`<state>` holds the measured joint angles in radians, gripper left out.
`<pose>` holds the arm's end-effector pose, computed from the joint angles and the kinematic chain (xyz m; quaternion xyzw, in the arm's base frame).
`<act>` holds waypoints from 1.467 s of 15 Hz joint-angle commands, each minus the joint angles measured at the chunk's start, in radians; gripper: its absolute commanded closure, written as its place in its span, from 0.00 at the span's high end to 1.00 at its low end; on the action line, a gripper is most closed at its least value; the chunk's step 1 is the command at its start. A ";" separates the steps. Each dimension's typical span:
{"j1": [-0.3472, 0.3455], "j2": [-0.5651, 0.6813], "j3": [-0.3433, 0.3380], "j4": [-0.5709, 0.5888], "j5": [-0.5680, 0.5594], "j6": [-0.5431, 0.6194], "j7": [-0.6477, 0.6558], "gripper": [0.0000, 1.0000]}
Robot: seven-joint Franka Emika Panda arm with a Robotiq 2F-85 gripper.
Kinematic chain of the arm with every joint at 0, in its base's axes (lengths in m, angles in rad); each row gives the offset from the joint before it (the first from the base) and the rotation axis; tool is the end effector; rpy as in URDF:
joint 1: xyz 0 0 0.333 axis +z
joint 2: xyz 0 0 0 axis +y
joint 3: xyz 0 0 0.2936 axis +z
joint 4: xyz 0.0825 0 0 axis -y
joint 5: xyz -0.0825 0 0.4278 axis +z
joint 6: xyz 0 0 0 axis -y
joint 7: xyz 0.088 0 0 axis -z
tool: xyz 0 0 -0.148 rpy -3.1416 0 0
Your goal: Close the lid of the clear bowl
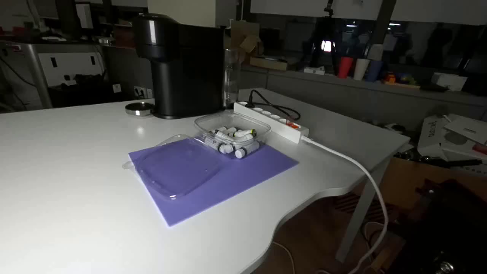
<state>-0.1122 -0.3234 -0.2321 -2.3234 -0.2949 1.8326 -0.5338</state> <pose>0.4346 -0.1902 0.3722 0.9794 0.1526 -0.1197 0.0569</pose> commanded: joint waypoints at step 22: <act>0.072 0.096 0.165 -0.103 -0.063 0.547 0.172 1.00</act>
<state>-0.0693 -0.2393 -0.1140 -2.3745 -0.3331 2.2795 -0.4376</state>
